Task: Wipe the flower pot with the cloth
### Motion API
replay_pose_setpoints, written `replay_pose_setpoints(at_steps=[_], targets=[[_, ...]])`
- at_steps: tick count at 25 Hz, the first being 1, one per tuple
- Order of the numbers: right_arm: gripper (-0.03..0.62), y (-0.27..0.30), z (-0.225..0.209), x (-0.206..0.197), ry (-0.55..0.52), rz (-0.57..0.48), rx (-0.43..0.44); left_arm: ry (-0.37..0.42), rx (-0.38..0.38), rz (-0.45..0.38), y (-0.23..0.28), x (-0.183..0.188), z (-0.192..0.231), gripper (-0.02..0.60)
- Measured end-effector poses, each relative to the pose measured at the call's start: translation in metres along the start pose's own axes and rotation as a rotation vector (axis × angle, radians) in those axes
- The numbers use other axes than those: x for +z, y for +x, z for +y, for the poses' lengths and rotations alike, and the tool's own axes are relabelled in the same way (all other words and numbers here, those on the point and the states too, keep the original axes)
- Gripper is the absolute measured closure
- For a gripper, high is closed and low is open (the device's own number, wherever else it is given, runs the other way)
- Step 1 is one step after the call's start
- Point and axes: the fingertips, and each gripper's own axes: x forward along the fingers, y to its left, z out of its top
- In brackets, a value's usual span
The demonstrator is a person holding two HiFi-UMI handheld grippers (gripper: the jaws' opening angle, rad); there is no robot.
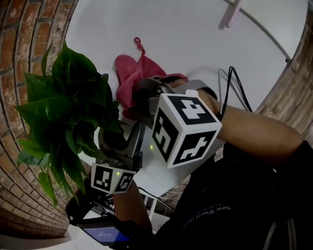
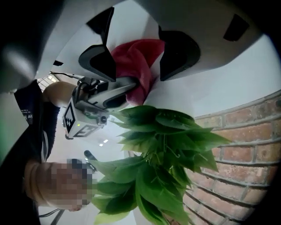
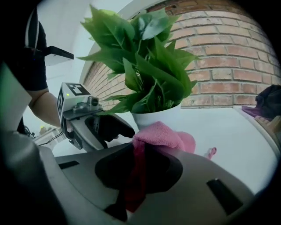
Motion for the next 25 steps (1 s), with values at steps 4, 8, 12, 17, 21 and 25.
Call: replay_pose_setpoints(at_steps=[4,8,12,17,21,25], targets=[[0.545,-0.018,-0.020,0.002,0.032,-0.009,-0.060,-0.047,0.027,-0.011,-0.017,-0.005,0.022,0.261],[0.545,-0.023,-0.040,0.005,0.040,-0.003,-0.102,0.028,0.063,0.047,-0.047,-0.010,0.055,0.259],[0.545,-0.022,-0.059,0.014,0.035,-0.006,-0.137,0.042,0.074,0.051,-0.045,-0.007,0.060,0.259],[0.545,-0.016,-0.070,0.016,0.002,0.012,-0.142,0.020,0.081,0.021,-0.029,-0.001,0.052,0.255],[0.545,-0.004,-0.057,0.015,-0.019,0.026,-0.116,0.007,0.090,0.001,-0.017,0.005,0.048,0.246],[0.545,-0.009,-0.046,0.010,-0.003,0.025,-0.117,0.000,0.101,-0.014,-0.008,0.010,0.047,0.244]])
